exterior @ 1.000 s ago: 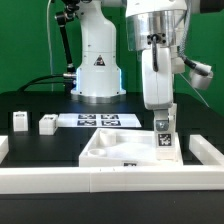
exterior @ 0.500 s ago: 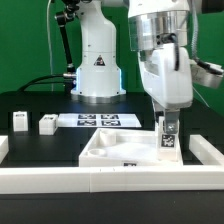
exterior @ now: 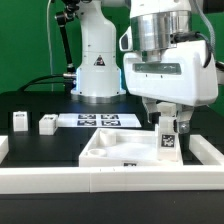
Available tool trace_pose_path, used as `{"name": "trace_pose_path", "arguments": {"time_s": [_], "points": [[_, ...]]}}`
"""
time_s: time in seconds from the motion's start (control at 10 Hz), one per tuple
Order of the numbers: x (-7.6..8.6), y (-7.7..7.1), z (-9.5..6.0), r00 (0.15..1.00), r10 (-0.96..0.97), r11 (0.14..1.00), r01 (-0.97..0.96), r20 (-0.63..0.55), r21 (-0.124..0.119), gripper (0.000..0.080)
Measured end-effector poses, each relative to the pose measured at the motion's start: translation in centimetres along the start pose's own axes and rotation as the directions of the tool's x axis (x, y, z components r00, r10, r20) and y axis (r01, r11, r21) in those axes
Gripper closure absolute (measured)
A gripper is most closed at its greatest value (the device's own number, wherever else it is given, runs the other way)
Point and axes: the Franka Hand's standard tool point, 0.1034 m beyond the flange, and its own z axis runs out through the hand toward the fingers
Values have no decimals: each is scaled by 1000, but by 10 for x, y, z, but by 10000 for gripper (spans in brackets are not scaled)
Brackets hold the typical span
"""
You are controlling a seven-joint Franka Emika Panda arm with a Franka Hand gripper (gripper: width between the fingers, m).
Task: Assemble square table
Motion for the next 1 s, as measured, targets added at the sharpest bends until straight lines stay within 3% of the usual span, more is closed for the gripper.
{"name": "trace_pose_path", "arguments": {"time_s": [0.2, 0.3, 0.7, 1.0], "points": [[-1, 2, 0, 980, -201, 979, 201, 7, -29, 151], [-1, 0, -1, 962, -272, 962, 272, 6, -25, 151], [-4, 1, 0, 840, -543, 839, 542, 8, -51, 151], [-3, 1, -2, 646, -762, 641, 762, 38, -96, 151]]}}
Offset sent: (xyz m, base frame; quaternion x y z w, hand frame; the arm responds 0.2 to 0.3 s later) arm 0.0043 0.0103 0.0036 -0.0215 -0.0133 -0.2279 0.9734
